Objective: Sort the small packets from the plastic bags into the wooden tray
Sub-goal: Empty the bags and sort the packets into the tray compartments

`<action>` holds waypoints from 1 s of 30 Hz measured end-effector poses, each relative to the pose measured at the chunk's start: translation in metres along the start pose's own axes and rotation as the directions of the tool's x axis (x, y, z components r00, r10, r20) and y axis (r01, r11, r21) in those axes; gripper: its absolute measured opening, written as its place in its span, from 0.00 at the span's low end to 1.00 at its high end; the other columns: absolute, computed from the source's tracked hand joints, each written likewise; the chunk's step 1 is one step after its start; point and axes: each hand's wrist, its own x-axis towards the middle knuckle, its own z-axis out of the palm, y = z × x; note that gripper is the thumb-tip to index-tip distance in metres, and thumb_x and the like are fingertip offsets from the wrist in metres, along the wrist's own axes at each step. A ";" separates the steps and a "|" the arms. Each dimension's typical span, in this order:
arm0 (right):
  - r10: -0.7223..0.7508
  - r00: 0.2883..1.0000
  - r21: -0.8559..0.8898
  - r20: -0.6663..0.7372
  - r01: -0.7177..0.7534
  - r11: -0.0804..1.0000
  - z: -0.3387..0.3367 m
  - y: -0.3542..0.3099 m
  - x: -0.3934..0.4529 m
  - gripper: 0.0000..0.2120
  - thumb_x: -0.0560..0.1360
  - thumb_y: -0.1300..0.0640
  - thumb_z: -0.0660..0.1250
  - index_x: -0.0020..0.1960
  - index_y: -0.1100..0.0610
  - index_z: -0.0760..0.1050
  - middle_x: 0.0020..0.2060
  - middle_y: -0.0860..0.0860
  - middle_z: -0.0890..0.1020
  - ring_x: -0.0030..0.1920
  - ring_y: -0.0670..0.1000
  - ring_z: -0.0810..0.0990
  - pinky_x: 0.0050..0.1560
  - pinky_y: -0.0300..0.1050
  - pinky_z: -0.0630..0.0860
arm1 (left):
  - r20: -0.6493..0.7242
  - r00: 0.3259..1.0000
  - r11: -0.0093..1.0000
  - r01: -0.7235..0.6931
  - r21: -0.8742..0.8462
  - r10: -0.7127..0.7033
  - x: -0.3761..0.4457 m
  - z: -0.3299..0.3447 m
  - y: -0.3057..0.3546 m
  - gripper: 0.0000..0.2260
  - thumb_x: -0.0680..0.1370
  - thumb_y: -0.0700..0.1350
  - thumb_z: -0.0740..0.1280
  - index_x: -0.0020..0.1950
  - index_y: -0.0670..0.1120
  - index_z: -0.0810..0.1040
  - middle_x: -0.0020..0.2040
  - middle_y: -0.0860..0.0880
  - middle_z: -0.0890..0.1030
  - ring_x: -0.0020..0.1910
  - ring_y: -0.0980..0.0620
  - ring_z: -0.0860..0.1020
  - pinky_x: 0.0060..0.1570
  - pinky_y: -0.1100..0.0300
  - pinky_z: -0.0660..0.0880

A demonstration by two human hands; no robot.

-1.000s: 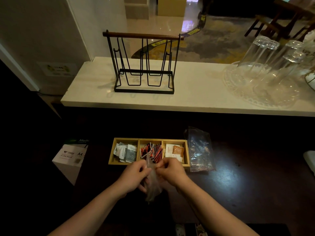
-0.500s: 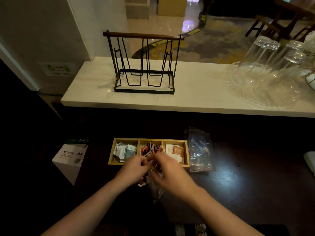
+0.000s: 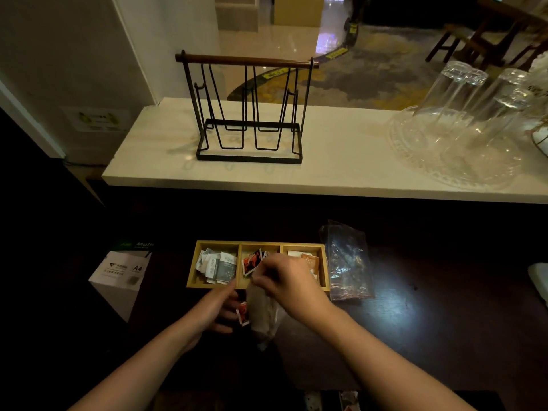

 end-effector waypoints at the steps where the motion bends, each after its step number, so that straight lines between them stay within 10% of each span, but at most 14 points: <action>1: 0.007 1.000 0.115 0.001 -0.007 0.993 -0.007 -0.004 0.005 0.02 0.75 0.58 0.68 0.44 0.54 0.78 0.38 0.47 0.80 0.36 0.41 0.78 0.39 0.35 0.76 | 0.075 0.996 0.993 0.053 -0.104 -0.046 0.002 0.003 -0.008 0.20 0.79 0.61 0.54 0.59 0.49 0.74 0.55 0.45 0.79 0.52 0.43 0.80 0.46 0.47 0.80; 3: 0.034 0.999 0.297 -0.023 -0.026 0.955 -0.020 -0.011 0.016 0.06 0.74 0.61 0.69 0.41 0.52 0.77 0.33 0.43 0.79 0.32 0.40 0.78 0.34 0.33 0.74 | 0.209 0.977 0.926 0.121 -0.359 -0.046 0.005 0.008 -0.015 0.21 0.78 0.62 0.53 0.62 0.53 0.74 0.58 0.44 0.81 0.53 0.40 0.81 0.43 0.47 0.80; 6: 0.093 0.990 0.321 -0.102 -0.056 0.946 -0.038 -0.008 0.029 0.06 0.73 0.61 0.70 0.41 0.51 0.78 0.33 0.44 0.79 0.33 0.45 0.80 0.36 0.43 0.79 | 0.046 0.998 0.859 -0.009 -0.513 0.038 0.006 0.010 -0.003 0.19 0.81 0.57 0.52 0.63 0.49 0.74 0.56 0.42 0.82 0.47 0.42 0.83 0.30 0.54 0.78; 14: 0.239 0.964 0.023 -0.115 -0.238 0.971 -0.066 0.046 0.038 0.02 0.73 0.54 0.70 0.45 0.49 0.80 0.37 0.44 0.80 0.41 0.45 0.79 0.44 0.44 0.77 | -0.494 0.785 0.927 -0.342 0.155 0.372 0.020 -0.013 0.029 0.13 0.82 0.45 0.57 0.41 0.42 0.74 0.29 0.44 0.75 0.19 0.51 0.72 0.17 0.61 0.65; 20: 0.336 0.939 0.126 -0.073 -0.326 0.937 -0.062 0.072 0.033 0.02 0.72 0.57 0.71 0.44 0.51 0.80 0.40 0.52 0.83 0.44 0.53 0.82 0.48 0.51 0.80 | -0.531 0.652 0.836 -0.349 0.424 0.542 0.021 -0.014 0.057 0.15 0.79 0.44 0.62 0.33 0.45 0.67 0.27 0.50 0.71 0.28 0.53 0.71 0.25 0.64 0.64; 27: 0.474 0.879 0.270 -0.051 -0.445 0.854 -0.051 0.102 0.022 0.02 0.72 0.61 0.71 0.45 0.56 0.82 0.37 0.54 0.83 0.35 0.47 0.79 0.32 0.32 0.74 | -0.484 0.674 0.811 -0.321 0.490 0.559 0.029 -0.005 0.064 0.10 0.79 0.45 0.64 0.38 0.43 0.73 0.31 0.48 0.75 0.31 0.48 0.76 0.30 0.54 0.72; 30: 0.523 0.852 0.366 -0.004 -0.485 0.794 -0.045 0.113 0.018 0.02 0.72 0.63 0.71 0.43 0.57 0.81 0.35 0.55 0.82 0.34 0.49 0.80 0.39 0.42 0.79 | -0.465 0.694 0.804 -0.291 0.518 0.550 0.031 0.000 0.066 0.10 0.80 0.46 0.63 0.39 0.44 0.73 0.32 0.46 0.76 0.31 0.47 0.76 0.32 0.49 0.76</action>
